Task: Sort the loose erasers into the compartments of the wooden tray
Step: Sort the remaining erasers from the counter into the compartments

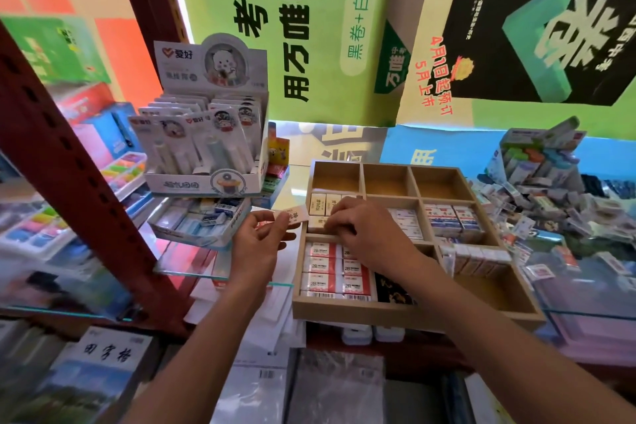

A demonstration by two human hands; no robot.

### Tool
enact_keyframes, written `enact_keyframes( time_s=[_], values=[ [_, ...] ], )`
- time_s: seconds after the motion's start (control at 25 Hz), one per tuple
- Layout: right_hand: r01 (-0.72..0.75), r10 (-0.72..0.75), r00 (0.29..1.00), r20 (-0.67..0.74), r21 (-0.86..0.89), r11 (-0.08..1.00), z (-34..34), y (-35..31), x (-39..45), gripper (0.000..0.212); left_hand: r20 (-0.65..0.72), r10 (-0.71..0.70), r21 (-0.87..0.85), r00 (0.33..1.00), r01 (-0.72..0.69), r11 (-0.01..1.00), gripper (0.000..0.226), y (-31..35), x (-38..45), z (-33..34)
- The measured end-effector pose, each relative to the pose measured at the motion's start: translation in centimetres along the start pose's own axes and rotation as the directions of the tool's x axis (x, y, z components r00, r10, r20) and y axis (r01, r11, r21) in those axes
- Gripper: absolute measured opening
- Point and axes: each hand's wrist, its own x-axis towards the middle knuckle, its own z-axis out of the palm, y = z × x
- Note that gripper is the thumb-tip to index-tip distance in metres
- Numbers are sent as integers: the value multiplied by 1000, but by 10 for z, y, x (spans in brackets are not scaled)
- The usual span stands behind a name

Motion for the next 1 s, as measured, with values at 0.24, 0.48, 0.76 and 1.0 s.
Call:
enact_keyframes(
  time_s=[0.24, 0.48, 0.76, 1.0],
  values=[
    [-55, 54, 998, -27, -9, 998, 1, -3, -1, 29, 11, -21, -27, 1000, 21, 999, 24, 5, -2, -2],
    [-196, 268, 962, -49, 558, 806, -36, -1, -10, 38, 181, 36, 5, 983, -38, 999, 21, 31, -13, 8],
    [-170, 198, 978, -59, 317, 933, -39, 8, -15, 16, 319, 269, 439, 909, -393, 808, 12, 23, -4, 15],
    [-119, 119, 993, -11, 51, 992, -29, 9, -18, 19, 425, 351, 728, 834, -546, 415, 27, 7, 1, 6]
  ],
)
